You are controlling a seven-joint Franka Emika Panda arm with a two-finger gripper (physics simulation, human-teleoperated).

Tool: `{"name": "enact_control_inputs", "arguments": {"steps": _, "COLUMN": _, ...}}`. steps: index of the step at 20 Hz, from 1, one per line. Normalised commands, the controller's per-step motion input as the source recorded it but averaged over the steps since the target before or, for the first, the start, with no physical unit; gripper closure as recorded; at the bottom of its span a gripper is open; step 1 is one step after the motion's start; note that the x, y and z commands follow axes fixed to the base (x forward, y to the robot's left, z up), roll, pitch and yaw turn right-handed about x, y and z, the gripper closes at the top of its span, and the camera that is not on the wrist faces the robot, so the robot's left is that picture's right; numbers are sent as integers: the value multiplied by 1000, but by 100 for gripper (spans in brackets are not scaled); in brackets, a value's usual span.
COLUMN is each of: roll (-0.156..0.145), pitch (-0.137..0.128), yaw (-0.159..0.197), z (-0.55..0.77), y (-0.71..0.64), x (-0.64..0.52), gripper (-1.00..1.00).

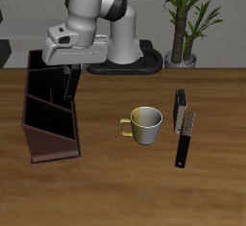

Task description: Place the right black book into the right desk caddy's front compartment

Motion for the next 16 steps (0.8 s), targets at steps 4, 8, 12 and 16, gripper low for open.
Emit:
{"name": "enact_control_inputs", "arguments": {"steps": 4, "roll": 2, "pitch": 49, "yaw": -22, "z": -233, "y": -25, "x": -5, "gripper": 100}}
{"name": "enact_control_inputs", "arguments": {"steps": 8, "roll": -16, "pitch": 39, "yaw": -33, "z": -185, "y": -101, "x": 0, "gripper": 100}}
{"name": "enact_control_inputs", "arguments": {"steps": 12, "roll": -15, "pitch": 37, "yaw": -20, "z": -195, "y": -66, "x": -8, "gripper": 100}}
{"name": "enact_control_inputs", "arguments": {"steps": 16, "roll": -18, "pitch": 45, "yaw": -16, "z": -176, "y": -98, "x": 3, "gripper": 100}}
